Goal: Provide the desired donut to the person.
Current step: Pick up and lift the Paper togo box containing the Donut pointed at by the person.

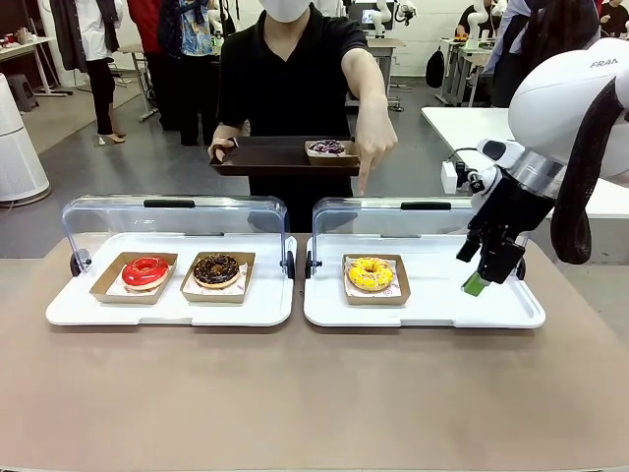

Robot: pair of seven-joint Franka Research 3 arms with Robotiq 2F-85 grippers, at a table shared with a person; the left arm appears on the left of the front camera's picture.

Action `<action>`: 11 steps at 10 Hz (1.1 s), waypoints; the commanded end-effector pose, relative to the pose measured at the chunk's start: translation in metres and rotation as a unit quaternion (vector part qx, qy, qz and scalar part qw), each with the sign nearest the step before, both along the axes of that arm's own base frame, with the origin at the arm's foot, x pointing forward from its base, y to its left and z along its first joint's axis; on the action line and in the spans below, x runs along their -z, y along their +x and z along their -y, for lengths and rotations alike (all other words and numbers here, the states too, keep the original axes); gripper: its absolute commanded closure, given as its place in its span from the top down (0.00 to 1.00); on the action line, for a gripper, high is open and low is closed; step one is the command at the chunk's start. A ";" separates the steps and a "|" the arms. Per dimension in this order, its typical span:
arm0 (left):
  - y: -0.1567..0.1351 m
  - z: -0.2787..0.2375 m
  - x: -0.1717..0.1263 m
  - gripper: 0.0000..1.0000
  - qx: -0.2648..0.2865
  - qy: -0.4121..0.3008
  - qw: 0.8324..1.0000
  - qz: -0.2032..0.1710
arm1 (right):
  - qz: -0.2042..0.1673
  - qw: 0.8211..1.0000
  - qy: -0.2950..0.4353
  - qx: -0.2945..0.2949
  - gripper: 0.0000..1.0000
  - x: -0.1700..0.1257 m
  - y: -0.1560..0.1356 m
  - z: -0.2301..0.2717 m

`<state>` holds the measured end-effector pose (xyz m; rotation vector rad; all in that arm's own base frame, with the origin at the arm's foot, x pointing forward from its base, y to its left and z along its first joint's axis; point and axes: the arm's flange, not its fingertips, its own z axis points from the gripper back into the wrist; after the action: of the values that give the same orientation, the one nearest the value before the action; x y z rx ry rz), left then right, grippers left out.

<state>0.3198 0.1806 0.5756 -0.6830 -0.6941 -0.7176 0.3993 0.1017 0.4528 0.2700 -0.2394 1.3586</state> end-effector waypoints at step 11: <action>-0.001 -0.001 0.000 1.00 0.005 -0.009 1.000 0.012 | 0.021 0.994 -0.110 -0.020 1.00 0.044 -0.004 -0.079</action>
<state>0.3199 0.1805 0.5756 -0.6829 -0.6941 -0.7178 0.3900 0.1681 0.4165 0.1306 -0.1370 1.4245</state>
